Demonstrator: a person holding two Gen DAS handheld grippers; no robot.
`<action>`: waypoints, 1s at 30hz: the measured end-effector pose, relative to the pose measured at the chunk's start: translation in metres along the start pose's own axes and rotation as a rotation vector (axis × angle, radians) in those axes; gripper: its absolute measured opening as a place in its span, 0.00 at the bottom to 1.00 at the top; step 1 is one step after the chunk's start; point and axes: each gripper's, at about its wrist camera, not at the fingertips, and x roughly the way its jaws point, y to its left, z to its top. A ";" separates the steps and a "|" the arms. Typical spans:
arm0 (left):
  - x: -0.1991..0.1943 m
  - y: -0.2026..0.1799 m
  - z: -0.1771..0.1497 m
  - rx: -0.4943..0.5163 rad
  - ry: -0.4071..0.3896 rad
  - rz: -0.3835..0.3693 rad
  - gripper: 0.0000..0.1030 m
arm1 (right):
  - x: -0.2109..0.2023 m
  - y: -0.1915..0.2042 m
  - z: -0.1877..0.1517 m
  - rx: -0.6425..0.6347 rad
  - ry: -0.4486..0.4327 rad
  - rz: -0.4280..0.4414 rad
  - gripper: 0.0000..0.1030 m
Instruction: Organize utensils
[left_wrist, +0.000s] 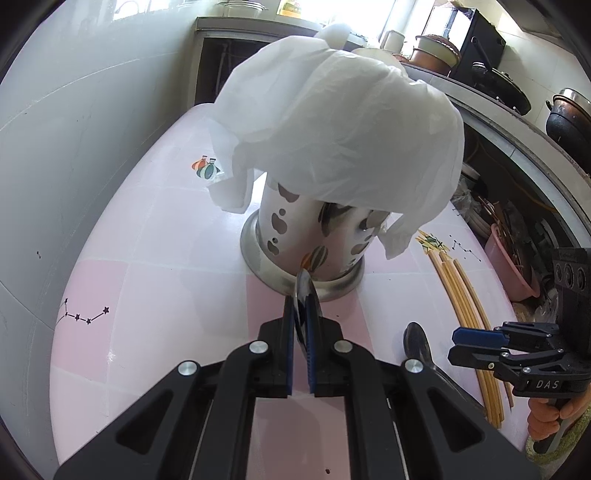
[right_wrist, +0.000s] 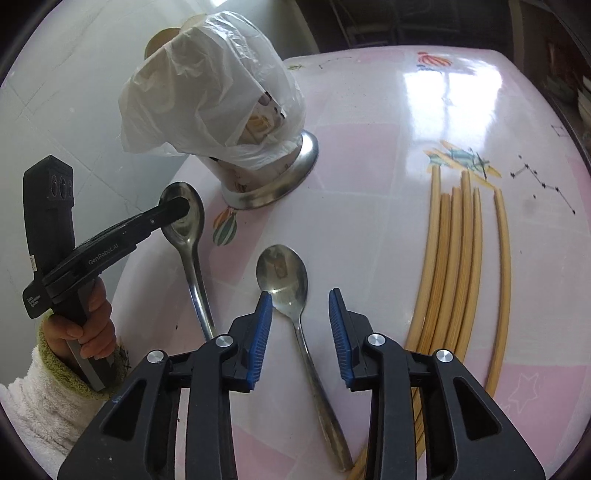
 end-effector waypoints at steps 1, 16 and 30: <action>0.000 0.001 0.000 -0.004 -0.001 0.003 0.05 | 0.004 0.003 0.005 -0.030 0.002 0.002 0.35; 0.000 0.015 0.003 -0.019 -0.001 0.020 0.05 | 0.046 0.023 0.034 -0.381 0.125 0.097 0.28; -0.006 0.010 0.002 -0.003 -0.018 0.018 0.05 | 0.032 0.033 0.022 -0.337 0.049 -0.001 0.03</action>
